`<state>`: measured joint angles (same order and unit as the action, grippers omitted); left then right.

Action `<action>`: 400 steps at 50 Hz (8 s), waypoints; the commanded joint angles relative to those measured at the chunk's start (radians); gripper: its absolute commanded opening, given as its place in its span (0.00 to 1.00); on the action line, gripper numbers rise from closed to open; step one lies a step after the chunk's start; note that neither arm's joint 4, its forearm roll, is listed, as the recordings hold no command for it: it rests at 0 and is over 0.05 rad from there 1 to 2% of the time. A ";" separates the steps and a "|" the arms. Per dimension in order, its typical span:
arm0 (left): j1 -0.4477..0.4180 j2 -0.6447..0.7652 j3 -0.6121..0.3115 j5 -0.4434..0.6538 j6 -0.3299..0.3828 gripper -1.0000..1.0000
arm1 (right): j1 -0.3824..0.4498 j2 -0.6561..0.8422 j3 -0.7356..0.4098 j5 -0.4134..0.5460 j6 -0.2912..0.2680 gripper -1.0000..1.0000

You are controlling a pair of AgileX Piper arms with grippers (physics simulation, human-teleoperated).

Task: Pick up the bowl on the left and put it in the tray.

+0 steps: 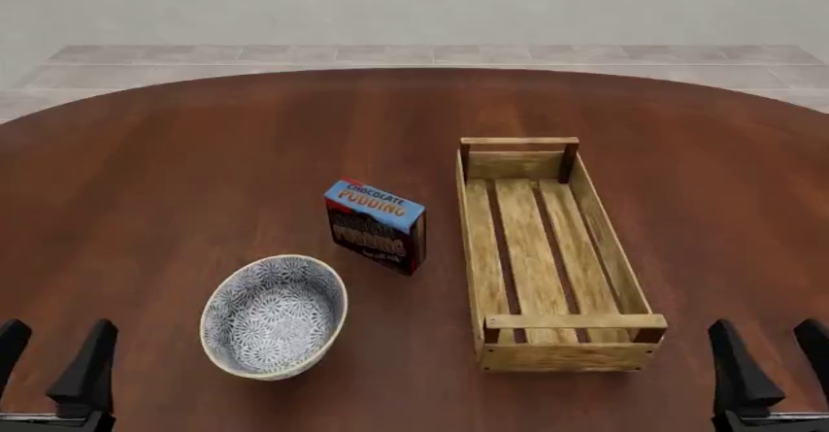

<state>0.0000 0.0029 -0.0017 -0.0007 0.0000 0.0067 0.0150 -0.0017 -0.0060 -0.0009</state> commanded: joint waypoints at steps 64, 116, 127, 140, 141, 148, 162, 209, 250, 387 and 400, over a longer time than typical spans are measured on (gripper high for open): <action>0.000 0.005 -0.003 -0.001 0.000 1.00 | 0.528 1.146 -0.732 0.024 0.175 1.00; 0.000 0.005 -0.003 -0.001 0.000 1.00 | 0.705 1.496 -0.955 0.062 0.208 1.00; 0.000 0.005 -0.003 -0.001 0.000 1.00 | 0.730 1.537 -0.959 0.042 0.227 1.00; 0.000 0.005 -0.003 -0.001 0.000 1.00 | 0.763 1.641 -1.001 0.027 0.253 1.00; 0.000 0.005 -0.003 -0.001 0.000 1.00 | 0.766 1.645 -1.003 0.027 0.253 1.00; 0.000 0.005 -0.003 -0.001 0.000 1.00 | 0.782 1.685 -1.017 0.020 0.260 1.00; 0.000 0.005 -0.003 -0.001 0.000 1.00 | 0.822 1.737 -1.031 -0.004 0.289 1.00; 0.000 0.005 -0.003 -0.001 0.000 1.00 | 0.886 1.909 -1.081 -0.104 0.390 1.00; 0.000 0.005 -0.003 -0.001 0.000 1.00 | 0.925 2.086 -1.127 -0.188 0.480 1.00; 0.000 0.005 -0.003 -0.001 0.000 1.00 | 0.873 1.273 -0.894 0.061 0.130 0.00; 0.000 0.005 -0.003 -0.001 0.000 1.00 | 0.855 1.236 -0.902 0.084 0.173 0.00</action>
<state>0.0000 0.0075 -0.0043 -0.0019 0.0000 0.8750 1.2858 -0.8935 0.0600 0.1442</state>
